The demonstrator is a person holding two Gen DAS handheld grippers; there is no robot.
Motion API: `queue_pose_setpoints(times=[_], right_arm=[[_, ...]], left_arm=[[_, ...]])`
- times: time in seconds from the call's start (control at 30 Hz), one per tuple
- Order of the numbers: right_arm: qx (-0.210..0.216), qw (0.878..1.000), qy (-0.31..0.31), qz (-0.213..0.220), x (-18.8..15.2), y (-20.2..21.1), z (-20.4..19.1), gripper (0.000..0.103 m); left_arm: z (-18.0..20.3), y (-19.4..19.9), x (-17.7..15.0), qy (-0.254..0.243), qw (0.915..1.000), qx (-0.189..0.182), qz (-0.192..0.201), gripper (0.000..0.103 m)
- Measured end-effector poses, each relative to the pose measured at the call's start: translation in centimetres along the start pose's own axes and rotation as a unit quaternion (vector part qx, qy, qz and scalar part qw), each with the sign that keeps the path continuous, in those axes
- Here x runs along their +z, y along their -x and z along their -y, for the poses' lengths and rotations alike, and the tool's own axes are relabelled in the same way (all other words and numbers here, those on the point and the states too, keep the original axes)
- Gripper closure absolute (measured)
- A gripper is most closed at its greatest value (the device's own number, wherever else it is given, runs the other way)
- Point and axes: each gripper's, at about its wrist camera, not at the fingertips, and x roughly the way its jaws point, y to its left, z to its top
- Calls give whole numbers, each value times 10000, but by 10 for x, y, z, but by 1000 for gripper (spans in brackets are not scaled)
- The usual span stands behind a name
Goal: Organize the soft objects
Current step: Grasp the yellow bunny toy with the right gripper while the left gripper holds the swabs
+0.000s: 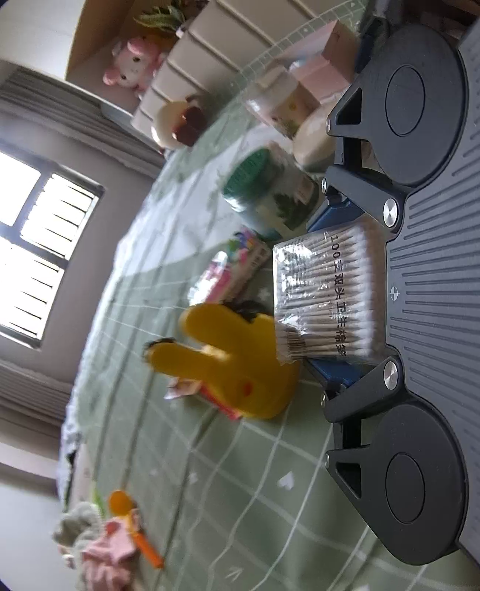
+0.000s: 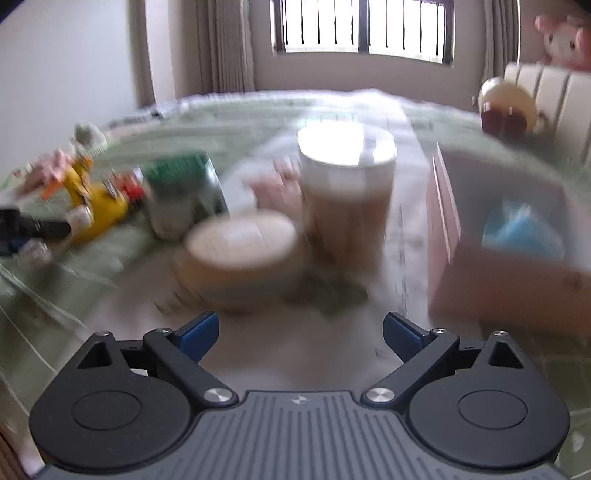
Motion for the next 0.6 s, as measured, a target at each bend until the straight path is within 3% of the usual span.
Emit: queue_pose_setpoints(times=[0.2,0.6], right_arm=[[86,9971,220,729,38,21,-37,6],[719,9873,1274,627,76,-21,-157,7]], left_arm=[[-16,36,13,-17,9991,112,419,27],[-90,65,16,603,9952,244,726,27]])
